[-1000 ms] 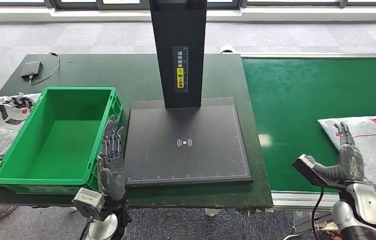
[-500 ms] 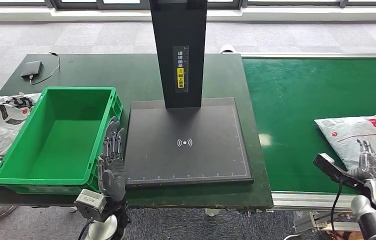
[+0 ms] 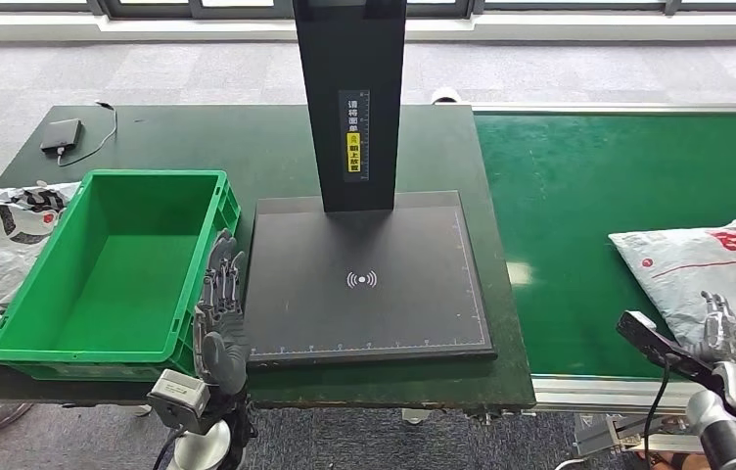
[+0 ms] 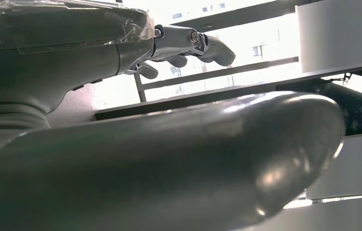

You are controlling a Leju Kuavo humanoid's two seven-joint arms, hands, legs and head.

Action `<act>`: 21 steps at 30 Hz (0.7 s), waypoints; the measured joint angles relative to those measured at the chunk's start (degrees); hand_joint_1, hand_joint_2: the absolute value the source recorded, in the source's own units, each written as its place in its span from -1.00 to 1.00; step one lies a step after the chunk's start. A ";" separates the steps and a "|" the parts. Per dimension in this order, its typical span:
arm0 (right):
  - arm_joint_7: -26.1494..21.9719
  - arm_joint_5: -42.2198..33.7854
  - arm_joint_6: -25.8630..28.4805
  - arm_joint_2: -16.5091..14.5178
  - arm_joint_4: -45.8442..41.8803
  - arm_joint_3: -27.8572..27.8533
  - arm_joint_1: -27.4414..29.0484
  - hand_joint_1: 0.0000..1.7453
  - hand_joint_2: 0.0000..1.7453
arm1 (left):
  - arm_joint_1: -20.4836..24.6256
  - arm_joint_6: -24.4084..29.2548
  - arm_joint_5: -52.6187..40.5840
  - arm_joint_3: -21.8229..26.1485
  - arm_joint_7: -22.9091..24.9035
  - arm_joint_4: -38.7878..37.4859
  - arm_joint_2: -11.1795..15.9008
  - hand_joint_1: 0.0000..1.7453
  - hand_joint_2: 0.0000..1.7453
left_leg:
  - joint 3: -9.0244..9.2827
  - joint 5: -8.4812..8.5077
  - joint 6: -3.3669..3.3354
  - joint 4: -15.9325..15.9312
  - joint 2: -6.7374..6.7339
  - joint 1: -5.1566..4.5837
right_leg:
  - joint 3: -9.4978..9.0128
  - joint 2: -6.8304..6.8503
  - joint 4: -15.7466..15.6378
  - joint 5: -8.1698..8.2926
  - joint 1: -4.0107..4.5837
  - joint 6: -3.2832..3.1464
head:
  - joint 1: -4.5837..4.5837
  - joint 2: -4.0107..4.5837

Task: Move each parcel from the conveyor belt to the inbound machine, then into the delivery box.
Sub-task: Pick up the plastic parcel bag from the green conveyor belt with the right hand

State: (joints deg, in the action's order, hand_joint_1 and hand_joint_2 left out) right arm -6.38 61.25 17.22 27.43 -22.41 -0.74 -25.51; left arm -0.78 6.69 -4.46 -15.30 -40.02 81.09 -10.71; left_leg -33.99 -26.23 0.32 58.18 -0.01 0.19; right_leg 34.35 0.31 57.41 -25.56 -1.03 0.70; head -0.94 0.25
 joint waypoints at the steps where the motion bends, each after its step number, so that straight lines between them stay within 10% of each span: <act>1: 0.22 0.05 0.00 0.00 0.16 0.00 -0.09 -1.00 1.00 | 0.04 -0.04 -0.02 0.00 0.00 -0.03 0.00 -1.00 -1.00 | 0.00 0.00 0.00 0.00 0.00 0.00 | 0.00 0.00 0.00 0.00 0.00 0.00 | 0.00 0.01; 21: 4.11 1.66 -15.34 -0.77 5.11 -1.64 -0.54 -1.00 1.00 | 3.61 -2.43 -0.11 0.05 0.00 -3.27 0.00 -1.00 -1.00 | 0.02 -0.01 -0.01 0.00 0.06 0.00 | -0.01 0.07 -0.01 -0.01 0.01 0.02 | 0.00 0.00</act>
State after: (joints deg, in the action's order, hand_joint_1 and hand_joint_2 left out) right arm -2.27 62.91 1.88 26.67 -17.30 -2.39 -26.05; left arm 2.83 4.26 -4.57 -15.25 -40.02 77.82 -10.71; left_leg -33.97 -26.24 0.30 58.18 0.06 0.20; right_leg 34.34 0.38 57.40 -25.57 -1.02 0.72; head -0.94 0.25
